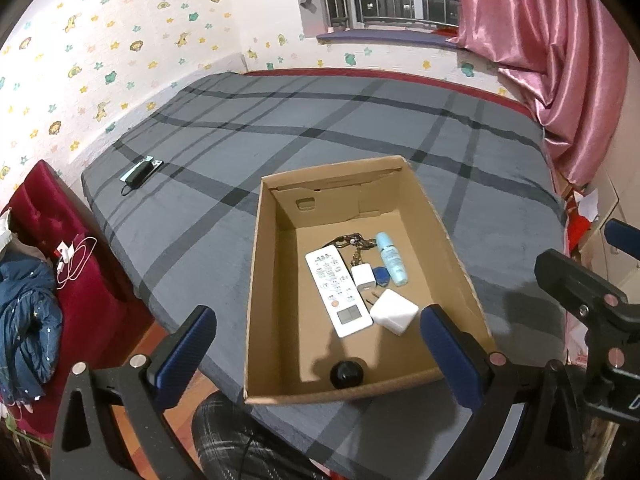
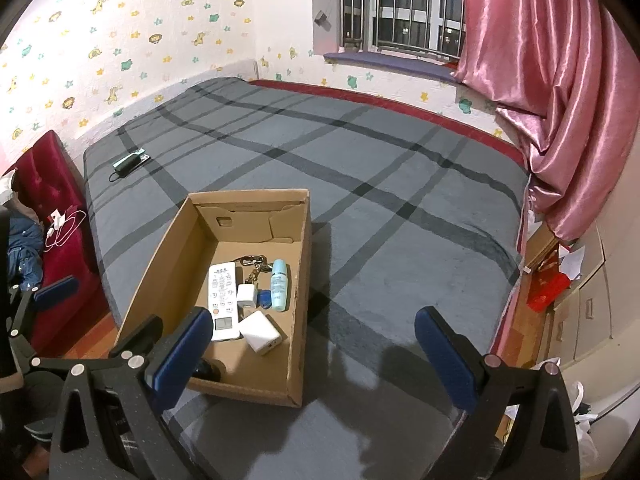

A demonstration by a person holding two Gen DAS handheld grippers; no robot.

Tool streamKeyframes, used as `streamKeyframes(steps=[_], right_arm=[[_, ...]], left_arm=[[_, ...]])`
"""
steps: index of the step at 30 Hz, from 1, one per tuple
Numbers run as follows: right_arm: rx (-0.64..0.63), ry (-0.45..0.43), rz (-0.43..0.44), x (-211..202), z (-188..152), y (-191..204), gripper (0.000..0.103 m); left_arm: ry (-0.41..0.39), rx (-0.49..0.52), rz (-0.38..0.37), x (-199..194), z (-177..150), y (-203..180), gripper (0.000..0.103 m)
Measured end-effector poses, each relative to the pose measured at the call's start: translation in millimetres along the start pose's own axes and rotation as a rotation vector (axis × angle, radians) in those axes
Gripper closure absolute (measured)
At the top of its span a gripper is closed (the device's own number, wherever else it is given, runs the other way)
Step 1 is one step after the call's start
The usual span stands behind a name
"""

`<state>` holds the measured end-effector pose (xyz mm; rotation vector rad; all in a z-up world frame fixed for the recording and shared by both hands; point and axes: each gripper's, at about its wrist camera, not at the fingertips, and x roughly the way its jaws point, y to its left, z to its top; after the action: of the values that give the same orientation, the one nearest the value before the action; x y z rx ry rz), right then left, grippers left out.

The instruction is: Organize rigid objects

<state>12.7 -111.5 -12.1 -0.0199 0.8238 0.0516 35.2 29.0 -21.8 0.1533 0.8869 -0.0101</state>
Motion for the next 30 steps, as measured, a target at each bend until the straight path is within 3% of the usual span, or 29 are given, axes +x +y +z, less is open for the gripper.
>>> streamKeyframes(steps=[13,30], right_arm=[[0.034,0.055,0.015,0.1,-27.1,-8.1,0.000],[0.027,0.041,0.021,-6.6,-27.4,-6.7,0.000]], left_arm=[[0.032,0.019,-0.030,-2.4,-23.9,-12.5,0.000],[0.014,0.042,-0.028,-11.4,-22.8,-17.8,0.000]])
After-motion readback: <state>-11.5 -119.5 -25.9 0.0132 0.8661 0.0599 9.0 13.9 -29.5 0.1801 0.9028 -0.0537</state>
